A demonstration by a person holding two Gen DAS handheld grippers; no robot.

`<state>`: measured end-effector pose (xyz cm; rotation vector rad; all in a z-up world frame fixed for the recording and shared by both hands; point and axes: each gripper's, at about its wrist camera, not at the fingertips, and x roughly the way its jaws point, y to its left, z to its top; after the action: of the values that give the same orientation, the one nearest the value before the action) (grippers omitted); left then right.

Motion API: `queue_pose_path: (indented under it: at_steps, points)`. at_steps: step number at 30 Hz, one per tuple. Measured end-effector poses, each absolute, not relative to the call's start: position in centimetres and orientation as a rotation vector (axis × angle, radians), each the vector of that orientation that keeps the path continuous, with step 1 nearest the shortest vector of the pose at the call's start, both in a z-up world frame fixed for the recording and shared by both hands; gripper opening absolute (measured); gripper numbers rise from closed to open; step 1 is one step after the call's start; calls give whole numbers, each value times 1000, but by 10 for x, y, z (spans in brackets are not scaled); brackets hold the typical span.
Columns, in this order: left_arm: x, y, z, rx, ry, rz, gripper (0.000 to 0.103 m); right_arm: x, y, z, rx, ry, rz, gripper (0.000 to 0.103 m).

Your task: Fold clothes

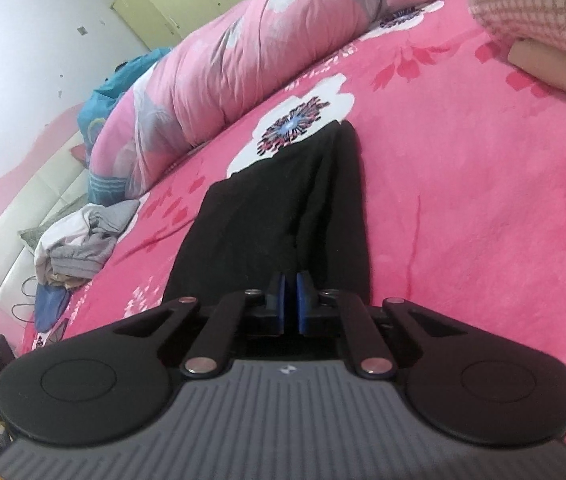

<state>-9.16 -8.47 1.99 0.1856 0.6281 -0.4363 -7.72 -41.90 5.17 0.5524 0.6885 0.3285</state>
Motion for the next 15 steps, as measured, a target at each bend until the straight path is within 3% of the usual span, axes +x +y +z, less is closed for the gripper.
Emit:
queue_pose_path:
  at_steps: [15]
  points:
    - [-86,-79,18,186,638,-413,71,-94,-431,48,606,662,289,4]
